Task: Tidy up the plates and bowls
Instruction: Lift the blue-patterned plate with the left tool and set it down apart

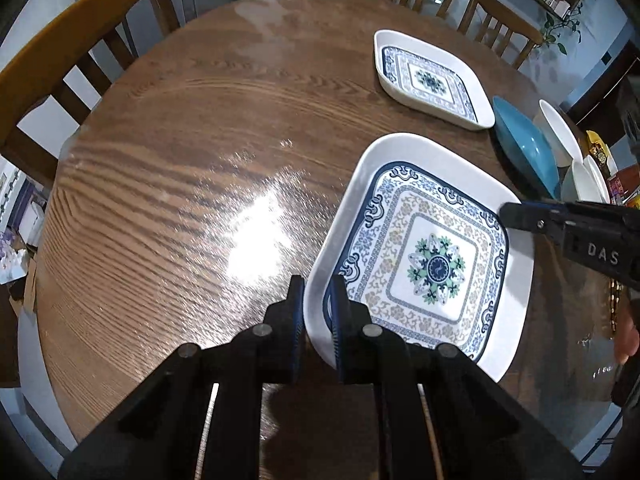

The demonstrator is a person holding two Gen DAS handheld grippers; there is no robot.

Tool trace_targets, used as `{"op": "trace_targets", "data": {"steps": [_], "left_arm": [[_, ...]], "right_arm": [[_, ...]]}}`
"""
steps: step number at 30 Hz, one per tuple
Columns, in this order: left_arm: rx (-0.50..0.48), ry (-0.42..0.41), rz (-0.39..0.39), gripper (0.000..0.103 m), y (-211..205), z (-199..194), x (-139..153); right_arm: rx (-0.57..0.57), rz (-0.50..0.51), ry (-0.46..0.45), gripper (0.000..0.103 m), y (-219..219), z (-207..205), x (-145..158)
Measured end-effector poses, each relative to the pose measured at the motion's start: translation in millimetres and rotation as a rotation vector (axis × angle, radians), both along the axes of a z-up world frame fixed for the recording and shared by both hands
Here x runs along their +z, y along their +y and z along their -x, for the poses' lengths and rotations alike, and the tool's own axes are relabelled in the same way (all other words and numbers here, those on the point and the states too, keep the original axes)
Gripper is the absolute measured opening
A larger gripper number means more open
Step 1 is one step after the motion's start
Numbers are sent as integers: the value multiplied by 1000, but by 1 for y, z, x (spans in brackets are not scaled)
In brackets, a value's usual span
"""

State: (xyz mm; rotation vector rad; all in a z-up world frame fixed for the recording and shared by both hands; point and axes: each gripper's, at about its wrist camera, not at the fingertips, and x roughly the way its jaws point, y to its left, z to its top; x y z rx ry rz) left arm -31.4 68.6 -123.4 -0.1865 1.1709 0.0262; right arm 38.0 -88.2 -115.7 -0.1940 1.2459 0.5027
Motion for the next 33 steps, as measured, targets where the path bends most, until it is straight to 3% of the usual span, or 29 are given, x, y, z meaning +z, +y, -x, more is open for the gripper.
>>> {"op": "trace_targets", "data": {"steps": [7, 14, 17, 19, 24, 26, 28, 30, 33], "left_arm": [[-9, 25, 10, 10, -10, 11, -8], [-34, 25, 11, 13, -20, 8, -7], [-9, 4, 0, 33, -12, 5, 1], [15, -13, -4, 55, -2, 4, 10], [57, -39, -25, 77, 18, -1, 27], [67, -52, -41, 79, 23, -1, 32], [70, -60, -48, 82, 26, -1, 36], [70, -67, -47, 86, 29, 0, 42], [54, -79, -63, 94, 27, 0, 50]], "right_arm": [[28, 44, 1, 12, 2, 2, -9], [-12, 86, -91, 12, 1, 0, -3], [-33, 57, -135, 12, -4, 5, 11], [-53, 49, -159, 12, -11, 8, 19], [-102, -22, -163, 12, -32, 21, 37], [-137, -49, -154, 13, -41, 26, 42], [-164, -79, -152, 22, -50, 30, 45], [-207, -109, -152, 40, -58, 37, 51], [-249, -139, -161, 50, -66, 45, 59]]}}
